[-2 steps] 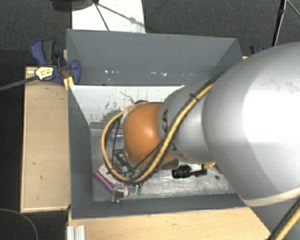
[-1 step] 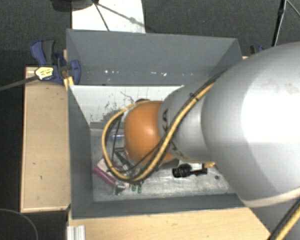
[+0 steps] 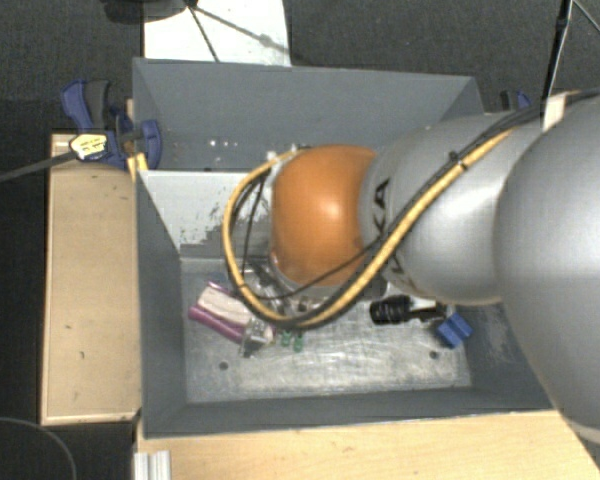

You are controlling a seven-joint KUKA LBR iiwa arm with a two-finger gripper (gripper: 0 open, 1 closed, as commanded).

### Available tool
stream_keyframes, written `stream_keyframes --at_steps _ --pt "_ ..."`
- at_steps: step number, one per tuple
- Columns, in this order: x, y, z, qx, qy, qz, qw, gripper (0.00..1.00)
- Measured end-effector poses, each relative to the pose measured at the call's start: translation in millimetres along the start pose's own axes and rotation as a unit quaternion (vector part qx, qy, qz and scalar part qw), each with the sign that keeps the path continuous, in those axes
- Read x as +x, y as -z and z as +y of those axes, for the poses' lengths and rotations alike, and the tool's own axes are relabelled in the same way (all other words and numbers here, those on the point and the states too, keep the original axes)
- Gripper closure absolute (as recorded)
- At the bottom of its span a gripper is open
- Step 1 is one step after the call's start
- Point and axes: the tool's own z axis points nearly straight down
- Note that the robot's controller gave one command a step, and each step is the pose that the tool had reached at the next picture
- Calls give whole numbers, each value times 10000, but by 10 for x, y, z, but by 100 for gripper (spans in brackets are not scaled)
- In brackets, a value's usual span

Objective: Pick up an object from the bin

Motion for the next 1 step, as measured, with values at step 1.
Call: stream_keyframes --at_steps 1 --pt "94 918 51 -4 -173 -1 9998 100"
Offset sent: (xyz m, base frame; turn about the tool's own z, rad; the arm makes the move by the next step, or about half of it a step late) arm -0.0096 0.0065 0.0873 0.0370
